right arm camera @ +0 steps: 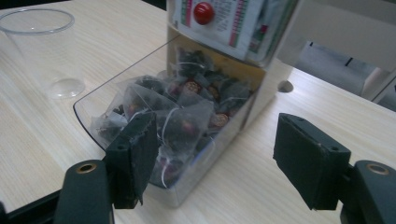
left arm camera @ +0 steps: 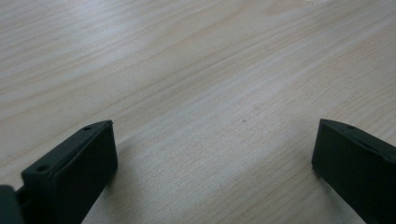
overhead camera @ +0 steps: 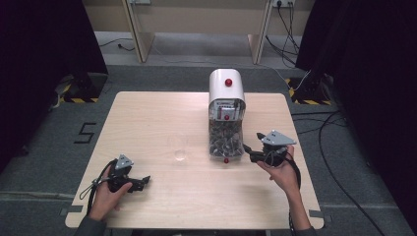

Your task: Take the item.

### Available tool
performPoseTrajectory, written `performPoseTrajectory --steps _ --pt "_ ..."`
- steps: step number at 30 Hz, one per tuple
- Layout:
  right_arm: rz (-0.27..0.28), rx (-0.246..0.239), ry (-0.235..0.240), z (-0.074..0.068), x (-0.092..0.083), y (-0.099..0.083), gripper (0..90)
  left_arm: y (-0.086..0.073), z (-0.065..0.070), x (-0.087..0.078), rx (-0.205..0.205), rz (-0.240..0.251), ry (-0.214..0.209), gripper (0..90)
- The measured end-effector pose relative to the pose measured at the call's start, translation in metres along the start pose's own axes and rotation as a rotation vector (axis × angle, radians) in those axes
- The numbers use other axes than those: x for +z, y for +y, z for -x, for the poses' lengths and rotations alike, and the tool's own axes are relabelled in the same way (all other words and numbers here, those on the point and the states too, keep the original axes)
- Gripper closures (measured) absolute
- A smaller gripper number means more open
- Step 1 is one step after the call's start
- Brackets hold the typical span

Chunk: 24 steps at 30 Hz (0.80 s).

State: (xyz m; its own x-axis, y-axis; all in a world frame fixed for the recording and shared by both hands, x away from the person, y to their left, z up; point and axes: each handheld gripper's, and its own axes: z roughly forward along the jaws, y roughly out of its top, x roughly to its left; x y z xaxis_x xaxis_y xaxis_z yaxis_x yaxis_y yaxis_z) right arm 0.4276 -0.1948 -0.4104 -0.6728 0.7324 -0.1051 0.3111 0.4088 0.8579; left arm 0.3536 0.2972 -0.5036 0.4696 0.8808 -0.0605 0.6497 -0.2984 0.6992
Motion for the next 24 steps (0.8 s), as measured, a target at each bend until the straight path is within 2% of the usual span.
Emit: performPoseTrajectory --steps 7,14,24 --pt "-0.005 -0.053 0.026 -0.007 0.015 0.007 37.6 0.0 0.0 0.0 0.0 0.001 0.0 0.0" --pt "-0.054 -0.071 0.032 -0.012 0.037 0.009 36.6 0.0 0.0 0.0 0.0 0.001 0.0 0.0" --pt "-0.114 -0.141 0.045 -0.018 0.061 0.011 42.3 0.0 0.0 0.0 0.0 0.0 0.0 0.0"
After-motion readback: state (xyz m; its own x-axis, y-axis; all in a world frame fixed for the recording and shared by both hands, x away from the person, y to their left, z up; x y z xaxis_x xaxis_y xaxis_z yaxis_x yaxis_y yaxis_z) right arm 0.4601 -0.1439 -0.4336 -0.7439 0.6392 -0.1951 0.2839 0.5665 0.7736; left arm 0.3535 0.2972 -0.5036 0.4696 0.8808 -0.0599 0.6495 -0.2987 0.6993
